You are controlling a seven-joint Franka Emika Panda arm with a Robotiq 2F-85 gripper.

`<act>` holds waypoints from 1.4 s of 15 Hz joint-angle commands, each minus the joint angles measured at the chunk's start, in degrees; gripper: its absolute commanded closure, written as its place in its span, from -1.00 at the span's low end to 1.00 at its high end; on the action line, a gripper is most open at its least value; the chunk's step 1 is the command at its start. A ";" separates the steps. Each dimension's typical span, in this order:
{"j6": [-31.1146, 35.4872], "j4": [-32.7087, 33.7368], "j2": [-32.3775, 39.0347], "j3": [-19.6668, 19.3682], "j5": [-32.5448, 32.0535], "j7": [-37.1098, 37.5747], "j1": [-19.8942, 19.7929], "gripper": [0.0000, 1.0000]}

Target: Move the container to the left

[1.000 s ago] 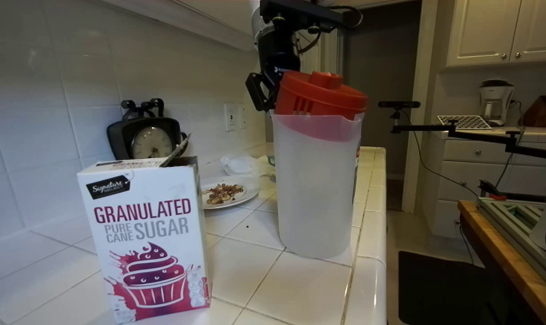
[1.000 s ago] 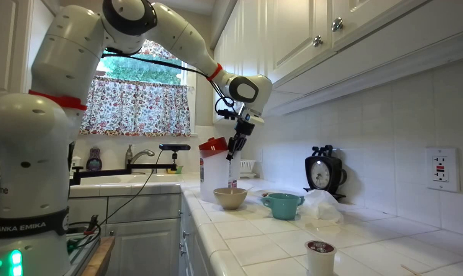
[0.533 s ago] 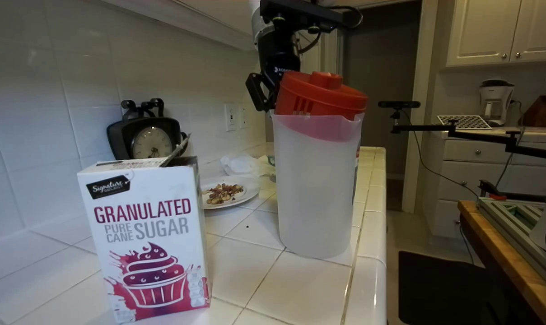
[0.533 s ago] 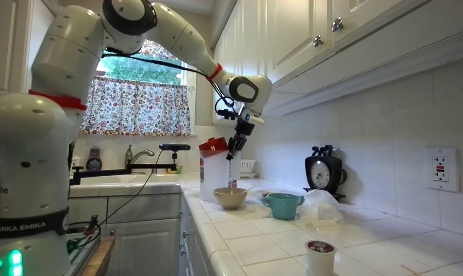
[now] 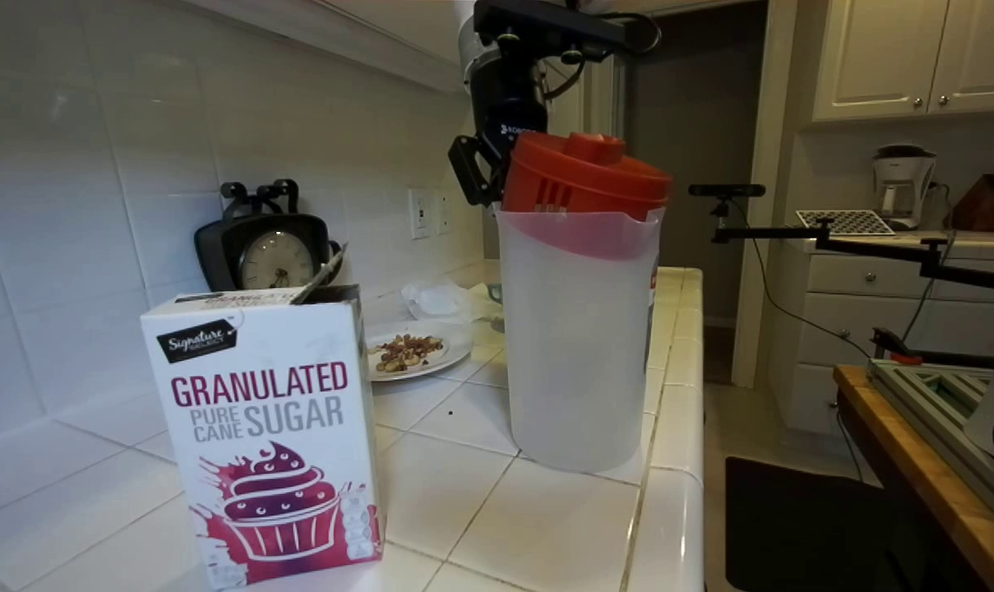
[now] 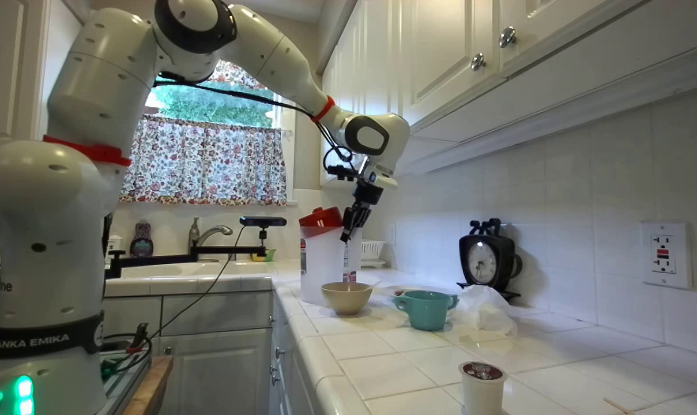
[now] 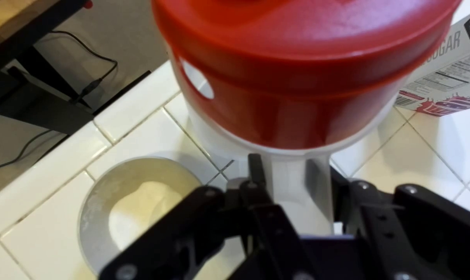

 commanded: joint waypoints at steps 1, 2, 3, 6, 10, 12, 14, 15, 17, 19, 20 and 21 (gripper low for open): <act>-0.52 0.62 0.12 -0.22 -0.18 0.08 0.15 -0.21; -0.57 0.71 0.16 -0.24 -0.21 0.12 0.14 -0.33; -0.64 0.87 0.30 -0.25 -0.24 0.06 0.12 -0.49; -0.82 0.92 0.25 -0.32 -0.31 0.26 0.10 -0.92; -0.72 1.00 0.08 -1.16 -1.26 0.56 -0.35 -1.00; 0.01 0.67 -0.30 -1.73 -2.26 0.96 -0.39 -1.00; 0.82 0.28 -0.62 -2.25 -2.90 1.31 -0.47 -1.00; 0.99 0.19 -0.79 -2.44 -3.28 1.27 -0.52 -1.00; 2.28 -0.51 -1.44 -2.79 -4.72 1.44 -0.42 -1.00; 3.45 -1.31 -2.70 -3.19 -6.77 1.52 -0.40 -1.00; 3.96 -1.51 -3.17 -3.35 -7.64 1.34 -0.50 -1.00; 4.92 -2.14 -4.17 -3.59 -8.99 1.62 -0.52 -1.00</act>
